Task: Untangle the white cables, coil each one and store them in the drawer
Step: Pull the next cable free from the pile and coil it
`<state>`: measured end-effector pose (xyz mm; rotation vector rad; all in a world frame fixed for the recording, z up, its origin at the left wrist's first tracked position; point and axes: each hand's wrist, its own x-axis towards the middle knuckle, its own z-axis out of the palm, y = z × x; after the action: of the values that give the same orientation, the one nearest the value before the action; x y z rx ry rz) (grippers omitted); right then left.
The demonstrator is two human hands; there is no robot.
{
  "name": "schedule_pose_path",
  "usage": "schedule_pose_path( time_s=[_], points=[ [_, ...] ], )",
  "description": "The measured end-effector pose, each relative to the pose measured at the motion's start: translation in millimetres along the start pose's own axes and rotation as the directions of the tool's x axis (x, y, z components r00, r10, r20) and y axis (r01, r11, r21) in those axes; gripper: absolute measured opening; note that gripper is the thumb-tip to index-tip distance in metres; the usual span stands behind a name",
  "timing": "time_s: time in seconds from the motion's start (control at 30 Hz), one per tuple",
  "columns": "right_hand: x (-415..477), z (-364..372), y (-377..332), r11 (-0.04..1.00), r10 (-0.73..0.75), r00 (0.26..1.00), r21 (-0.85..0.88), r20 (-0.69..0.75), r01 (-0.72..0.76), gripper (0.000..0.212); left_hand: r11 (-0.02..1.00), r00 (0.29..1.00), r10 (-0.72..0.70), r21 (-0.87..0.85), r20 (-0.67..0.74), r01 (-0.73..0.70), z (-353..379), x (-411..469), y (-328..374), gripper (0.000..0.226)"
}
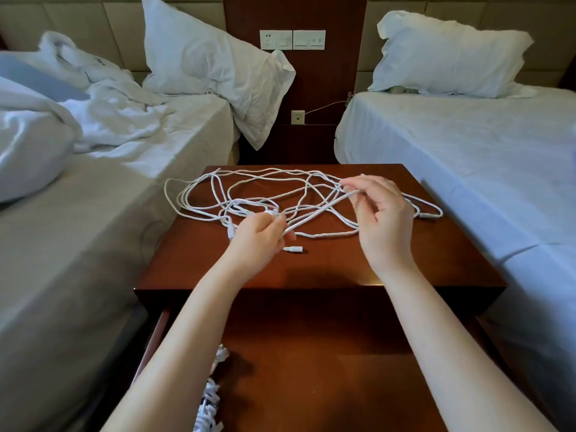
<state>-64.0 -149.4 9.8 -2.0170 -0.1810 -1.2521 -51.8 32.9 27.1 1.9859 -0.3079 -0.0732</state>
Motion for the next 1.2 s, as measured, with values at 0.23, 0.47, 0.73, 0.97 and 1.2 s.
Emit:
schedule_pose_path(
  time_s=[0.23, 0.47, 0.73, 0.97, 1.2],
  points=[
    [-3.2, 0.4, 12.1, 0.986, 0.158, 0.987, 0.047, 0.028, -0.159, 0.026, 0.972, 0.825, 0.124, -0.234, 0.552, 0.011, 6.7, -8.5, 0.8, 0.041],
    [-12.6, 5.1, 5.5, 0.984, 0.145, 0.947, 0.057, 0.287, -0.168, 0.028, 0.858, 0.576, 0.346, -0.498, 0.741, 0.126, 10.8, -14.2, 11.5, 0.037],
    [-37.0, 33.1, -20.7, 1.0, -0.01, 0.814, 0.009, 0.581, 0.006, 0.014, 0.62, 0.836, 0.419, -0.784, 0.353, 0.02, -2.0, -7.8, 14.7, 0.036],
    [-46.6, 42.2, -16.7, 0.995, 0.053, 0.717, 0.021, 0.695, -0.093, 0.025, 0.522, 0.975, 0.134, -0.824, -0.175, -0.22, 3.6, 3.2, 10.1, 0.033],
    [-48.4, 41.2, -5.4, 0.993, 0.063, 0.835, -0.119, 0.546, 0.003, 0.013, 0.868, 0.793, 0.091, -0.343, -0.602, -0.359, 6.9, 9.6, -13.5, 0.031]
  ],
)
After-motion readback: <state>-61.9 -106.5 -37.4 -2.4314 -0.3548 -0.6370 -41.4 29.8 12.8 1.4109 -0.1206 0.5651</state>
